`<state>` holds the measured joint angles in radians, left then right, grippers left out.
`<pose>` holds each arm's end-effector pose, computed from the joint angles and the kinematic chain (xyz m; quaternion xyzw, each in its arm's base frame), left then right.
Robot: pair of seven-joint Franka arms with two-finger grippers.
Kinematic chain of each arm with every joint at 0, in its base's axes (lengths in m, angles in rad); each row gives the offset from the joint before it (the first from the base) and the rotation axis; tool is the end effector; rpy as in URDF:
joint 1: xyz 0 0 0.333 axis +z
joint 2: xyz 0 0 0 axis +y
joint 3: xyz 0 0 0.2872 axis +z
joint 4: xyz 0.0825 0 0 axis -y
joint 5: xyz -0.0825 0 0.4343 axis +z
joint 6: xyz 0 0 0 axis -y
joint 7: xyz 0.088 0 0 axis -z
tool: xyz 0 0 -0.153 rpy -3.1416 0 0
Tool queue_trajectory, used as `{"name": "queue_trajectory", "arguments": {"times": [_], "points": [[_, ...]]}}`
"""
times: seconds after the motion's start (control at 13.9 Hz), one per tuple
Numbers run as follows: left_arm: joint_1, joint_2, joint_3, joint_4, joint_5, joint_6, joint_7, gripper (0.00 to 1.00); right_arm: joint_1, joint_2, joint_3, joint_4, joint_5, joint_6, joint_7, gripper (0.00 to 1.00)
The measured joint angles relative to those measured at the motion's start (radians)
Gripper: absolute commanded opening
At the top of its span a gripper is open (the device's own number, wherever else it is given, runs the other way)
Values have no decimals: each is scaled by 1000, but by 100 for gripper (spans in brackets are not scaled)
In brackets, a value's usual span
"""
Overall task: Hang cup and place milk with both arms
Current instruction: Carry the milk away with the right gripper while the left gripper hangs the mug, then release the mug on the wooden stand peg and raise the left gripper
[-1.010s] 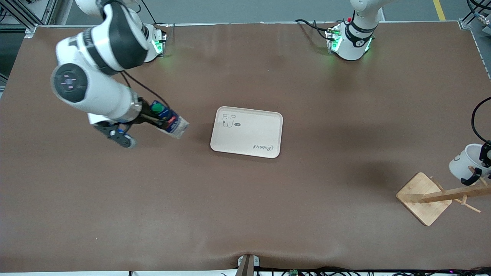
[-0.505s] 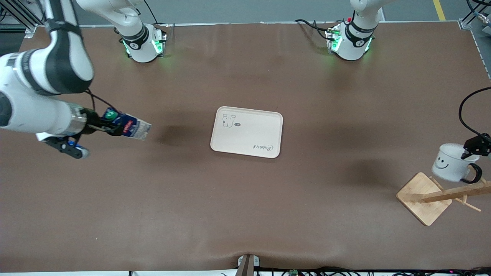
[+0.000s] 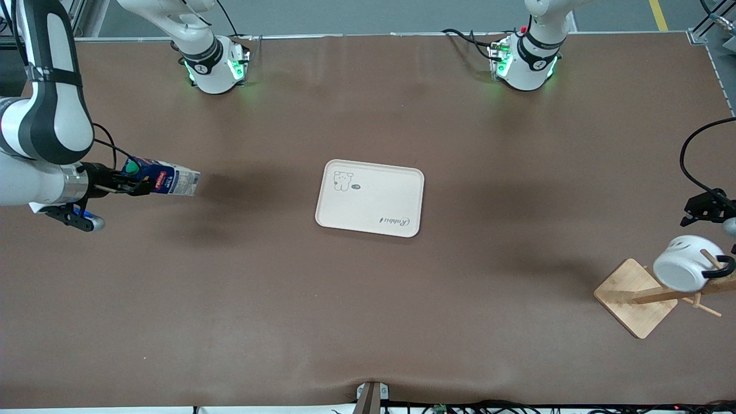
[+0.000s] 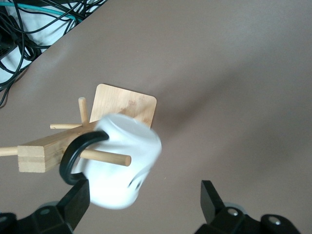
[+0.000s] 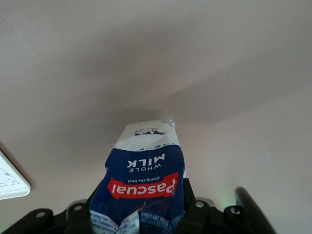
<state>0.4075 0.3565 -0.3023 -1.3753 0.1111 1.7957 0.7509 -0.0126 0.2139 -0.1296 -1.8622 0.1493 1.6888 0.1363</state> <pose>0.7068 0.1141 0.4474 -0.9478 0.3163 -0.0350 0.0192 0.5832 -0.0618 0.2850 -0.9668 0.1597 0.1906 0.0579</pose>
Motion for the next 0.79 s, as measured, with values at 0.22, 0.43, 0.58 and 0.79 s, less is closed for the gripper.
{"name": "queue_trajectory", "arguments": {"times": [0.22, 0.43, 0.58, 0.79], "points": [[0, 0, 0, 9, 0, 0, 0, 100, -46, -8, 0, -73, 0, 162, -78, 4], [-1, -9, -11, 21, -3, -21, -48, 100, -69, -39, -1, -152, -12, 209, -92, 3], [-1, -42, -41, 29, -3, -74, -201, 100, -72, -66, 0, -222, -43, 284, -92, 3], [-5, -95, -107, 30, -3, -153, -421, 100, -72, -97, 1, -310, -85, 334, -92, 3]]}}
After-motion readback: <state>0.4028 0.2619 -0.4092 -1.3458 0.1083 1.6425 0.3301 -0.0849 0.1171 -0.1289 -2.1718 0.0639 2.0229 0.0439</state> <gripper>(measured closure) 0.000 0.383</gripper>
